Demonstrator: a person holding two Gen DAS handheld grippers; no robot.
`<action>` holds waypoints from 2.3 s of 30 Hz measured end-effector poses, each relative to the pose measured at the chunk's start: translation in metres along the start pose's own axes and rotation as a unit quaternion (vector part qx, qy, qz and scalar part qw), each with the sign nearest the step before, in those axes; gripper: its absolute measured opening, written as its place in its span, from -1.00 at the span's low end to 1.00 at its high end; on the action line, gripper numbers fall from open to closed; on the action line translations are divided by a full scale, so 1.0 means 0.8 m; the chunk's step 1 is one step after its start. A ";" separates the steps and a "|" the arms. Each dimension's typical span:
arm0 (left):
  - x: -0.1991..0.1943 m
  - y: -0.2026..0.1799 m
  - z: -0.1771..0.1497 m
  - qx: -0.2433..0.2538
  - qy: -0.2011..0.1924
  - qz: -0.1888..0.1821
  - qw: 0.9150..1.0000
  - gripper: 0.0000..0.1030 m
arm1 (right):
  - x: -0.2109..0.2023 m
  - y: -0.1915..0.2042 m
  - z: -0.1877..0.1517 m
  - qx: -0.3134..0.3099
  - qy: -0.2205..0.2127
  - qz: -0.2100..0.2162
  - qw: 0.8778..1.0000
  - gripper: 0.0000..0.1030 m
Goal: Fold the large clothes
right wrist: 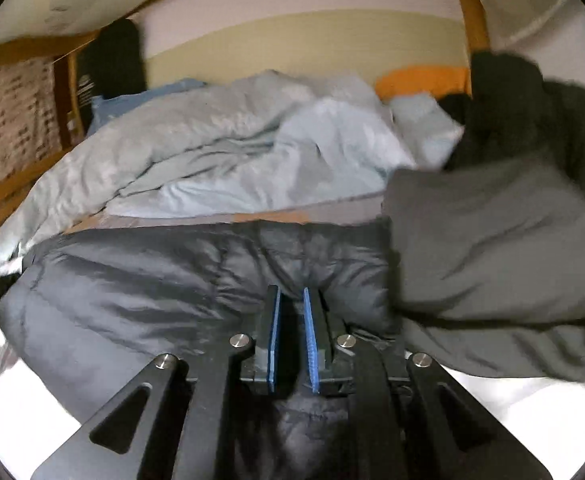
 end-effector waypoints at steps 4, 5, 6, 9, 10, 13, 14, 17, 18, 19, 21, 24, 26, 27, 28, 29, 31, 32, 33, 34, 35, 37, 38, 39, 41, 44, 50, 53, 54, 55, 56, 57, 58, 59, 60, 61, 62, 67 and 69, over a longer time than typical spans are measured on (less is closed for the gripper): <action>0.012 0.013 -0.023 -0.023 0.017 0.007 1.000 -0.25 | 0.045 0.006 -0.008 -0.008 0.038 -0.017 0.999 -0.75; 0.013 0.012 -0.027 -0.023 0.018 0.009 1.000 -0.25 | 0.058 0.007 -0.011 -0.005 0.053 -0.022 0.998 -0.75; 0.014 0.011 -0.028 -0.021 0.019 0.010 1.000 -0.25 | 0.066 0.009 -0.015 -0.005 0.063 -0.025 0.998 -0.76; 0.020 0.007 -0.028 -0.017 0.021 0.014 1.000 -0.24 | 0.077 0.005 -0.019 0.000 0.078 -0.028 0.997 -0.80; 0.022 0.007 -0.028 -0.015 0.023 0.013 1.000 -0.24 | 0.077 0.004 -0.020 0.001 0.081 -0.030 0.996 -0.81; 0.017 0.007 -0.027 -0.014 0.007 0.008 1.000 -0.29 | 0.075 0.006 -0.023 -0.005 0.086 -0.041 0.995 -0.81; 0.009 0.007 -0.025 -0.012 -0.004 0.008 1.000 -0.31 | 0.070 0.006 -0.022 -0.004 0.081 -0.043 0.996 -0.81; -0.046 0.000 -0.014 0.003 -0.079 0.027 0.997 -0.31 | 0.035 0.005 -0.021 0.013 0.066 -0.042 0.997 -0.75; -0.070 -0.007 -0.011 0.008 -0.107 0.014 0.994 -0.29 | 0.021 0.005 -0.021 0.024 0.062 -0.032 0.997 -0.60; -0.097 -0.017 -0.009 0.013 -0.137 -0.007 0.990 -0.26 | 0.001 0.007 -0.020 0.038 0.053 -0.012 0.998 -0.44; -0.142 -0.045 -0.008 0.029 -0.178 -0.053 0.982 -0.18 | -0.035 0.009 -0.019 0.052 0.031 0.002 0.998 0.62; -0.173 -0.111 -0.016 0.075 -0.182 -0.118 0.973 -0.04 | -0.090 0.014 -0.022 0.061 -0.019 -0.015 0.998 0.72; -0.174 -0.162 -0.027 0.114 -0.164 -0.160 0.967 -0.03 | -0.109 0.017 -0.040 0.081 -0.021 -0.005 0.996 0.72; -0.171 -0.182 -0.031 0.131 -0.155 -0.177 0.963 -0.05 | -0.111 0.017 -0.053 0.095 -0.013 0.004 0.995 0.72; -0.167 -0.199 -0.035 0.145 -0.145 -0.188 0.960 -0.28 | -0.110 0.018 -0.068 0.111 0.001 0.021 0.994 0.73; -0.161 -0.215 -0.038 0.157 -0.136 -0.195 0.959 -0.45 | -0.106 0.020 -0.084 0.127 0.021 0.048 0.990 0.73; -0.148 -0.233 -0.038 0.162 -0.116 -0.206 0.958 -0.79 | -0.092 0.031 -0.107 0.143 0.057 0.125 0.980 0.73; -0.138 -0.237 -0.037 0.156 -0.102 -0.211 0.959 -0.81 | -0.083 0.039 -0.113 0.142 0.076 0.166 0.973 0.73; -0.128 -0.238 -0.037 0.149 -0.088 -0.213 0.962 -0.88 | -0.077 0.041 -0.116 0.140 0.084 0.173 0.971 0.73; -0.113 -0.239 -0.037 0.140 -0.070 -0.210 0.965 -0.92 | -0.073 0.040 -0.116 0.141 0.084 0.165 0.973 0.73; -0.101 -0.241 -0.039 0.134 -0.055 -0.213 0.966 -0.92 | -0.067 0.034 -0.117 0.150 0.079 0.146 0.975 0.73; -0.070 -0.244 -0.048 0.129 -0.020 -0.220 0.967 -0.93 | -0.055 0.022 -0.120 0.178 0.083 0.133 0.971 0.73; -0.051 -0.247 -0.055 0.137 -0.002 -0.215 0.967 -0.93 | -0.045 0.013 -0.123 0.205 0.088 0.133 0.966 0.73; -0.034 -0.250 -0.065 0.143 0.005 -0.211 0.967 -0.93 | -0.038 0.005 -0.124 0.224 0.089 0.131 0.962 0.73; -0.014 -0.249 -0.072 0.125 0.017 -0.244 0.961 -0.93 | -0.025 -0.011 -0.124 0.254 0.080 0.126 0.956 0.78; -0.005 -0.234 -0.068 0.079 0.036 -0.284 0.955 -0.93 | -0.013 -0.014 -0.119 0.265 0.067 0.123 0.954 0.79; -0.010 -0.243 -0.074 0.095 0.029 -0.258 0.961 -0.93 | -0.023 -0.001 -0.076 0.254 0.005 0.081 0.964 -0.11; -0.007 -0.242 -0.071 0.095 0.030 -0.252 0.963 -0.93 | -0.064 0.043 -0.042 0.195 -0.061 -0.008 0.979 -0.40; -0.007 -0.243 -0.071 0.096 0.030 -0.249 0.963 -0.93 | -0.079 0.065 -0.030 0.165 -0.082 -0.025 0.983 -0.40; -0.006 -0.243 -0.071 0.095 0.030 -0.247 0.964 -0.93 | -0.095 0.091 -0.016 0.133 -0.101 -0.038 0.985 -0.40; -0.004 -0.244 -0.068 0.094 0.030 -0.247 0.964 -0.93 | -0.109 0.117 -0.002 0.110 -0.114 -0.035 0.987 -0.40; -0.003 -0.243 -0.068 0.091 0.030 -0.248 0.964 -0.93 | -0.125 0.146 0.013 0.092 -0.123 -0.012 0.988 -0.40; -0.002 -0.241 -0.068 0.086 0.031 -0.255 0.963 -0.93 | -0.133 0.169 0.021 0.082 -0.124 0.011 0.989 -0.40; -0.002 -0.238 -0.068 0.081 0.033 -0.267 0.960 -0.93 | -0.139 0.197 0.031 0.070 -0.123 0.040 0.989 -0.40; -0.001 -0.235 -0.066 0.072 0.037 -0.280 0.956 -0.93 | -0.141 0.217 0.037 0.058 -0.120 0.057 0.989 -0.40; -0.004 -0.226 -0.065 0.058 0.039 -0.292 0.954 -0.94 | -0.142 0.237 0.040 0.044 -0.116 0.068 0.990 -0.40; -0.014 -0.214 -0.067 0.048 0.037 -0.300 0.952 -0.94 | -0.140 0.262 0.042 0.019 -0.115 0.063 0.991 -0.40; -0.098 -0.103 -0.051 0.027 -0.046 -0.229 0.972 -0.75 | -0.126 0.334 0.021 -0.057 -0.112 0.056 0.990 -0.40; -0.121 -0.053 -0.037 0.025 -0.064 -0.162 0.984 -0.75 | -0.113 0.368 0.015 -0.076 -0.104 0.067 0.989 -0.40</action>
Point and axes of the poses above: each gripper's, at about its wrist camera, not at the fingertips, and x roughly the way its jaws point, y to its left, z to its top, the point moved 7 cm from there along x, roughly the way its jaws point, and after that the axes turned 11 degrees about y, right-handed, at the moved point
